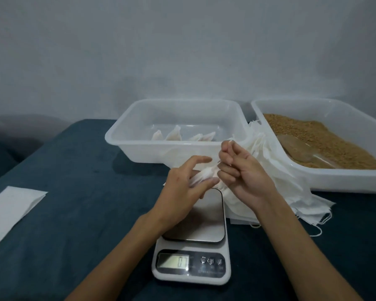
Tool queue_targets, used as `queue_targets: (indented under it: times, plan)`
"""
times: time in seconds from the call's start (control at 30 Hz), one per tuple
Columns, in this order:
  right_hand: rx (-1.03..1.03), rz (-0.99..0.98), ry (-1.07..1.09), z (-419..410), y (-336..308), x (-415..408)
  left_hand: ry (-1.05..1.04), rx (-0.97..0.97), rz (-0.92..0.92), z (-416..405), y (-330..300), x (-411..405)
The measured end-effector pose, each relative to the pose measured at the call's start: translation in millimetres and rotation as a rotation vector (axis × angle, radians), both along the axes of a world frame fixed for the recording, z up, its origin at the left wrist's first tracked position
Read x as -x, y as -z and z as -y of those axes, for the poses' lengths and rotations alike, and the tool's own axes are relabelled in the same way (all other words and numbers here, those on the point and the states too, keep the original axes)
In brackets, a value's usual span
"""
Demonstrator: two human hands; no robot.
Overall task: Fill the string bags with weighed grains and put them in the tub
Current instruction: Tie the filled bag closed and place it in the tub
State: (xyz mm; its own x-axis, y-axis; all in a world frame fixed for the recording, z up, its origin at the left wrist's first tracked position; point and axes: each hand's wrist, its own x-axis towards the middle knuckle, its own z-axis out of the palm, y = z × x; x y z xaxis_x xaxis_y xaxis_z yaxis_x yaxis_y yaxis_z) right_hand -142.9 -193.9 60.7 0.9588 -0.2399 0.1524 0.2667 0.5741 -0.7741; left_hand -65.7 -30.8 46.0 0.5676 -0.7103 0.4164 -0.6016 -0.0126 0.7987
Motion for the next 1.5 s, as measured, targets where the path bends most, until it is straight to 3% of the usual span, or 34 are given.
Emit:
queue_targets:
  times: [0.27,0.43,0.57,0.73,0.9,0.97,1.03,1.17,1.23,1.3,1.37,1.5]
  plan:
    - [0.022,0.000,0.133,9,-7,4,0.008,-0.099,0.178,0,-24,-4]
    - [-0.045,-0.003,0.237,19,-10,9,-0.194,-0.069,0.037,24,-52,-55]
    - [-0.099,-0.008,0.271,27,-9,10,-0.419,-0.074,0.049,45,-74,-114]
    - [-0.208,0.051,0.239,38,-12,14,-0.582,-0.310,0.029,63,-78,-169]
    - [-0.277,0.108,0.229,45,-15,20,-0.596,-0.577,0.038,60,-66,-190]
    - [-0.290,0.125,0.222,46,-17,22,-0.609,-0.647,0.109,61,-62,-187]
    - [-0.308,0.143,0.213,47,-18,23,-0.623,-0.572,0.288,63,-62,-166]
    - [-0.343,0.175,0.209,49,-21,27,-0.342,-0.168,0.582,56,-58,-77]
    - [-0.356,0.180,0.211,49,-22,28,-0.089,-0.216,0.694,47,-49,-32]
    - [-0.364,0.183,0.214,49,-22,28,0.099,-0.397,0.733,44,-40,0]
    - [-0.370,0.191,0.216,51,-22,29,0.142,-0.489,0.731,48,-29,15]
    - [-0.413,0.235,0.209,57,-22,33,0.057,-0.469,0.713,64,-21,22]
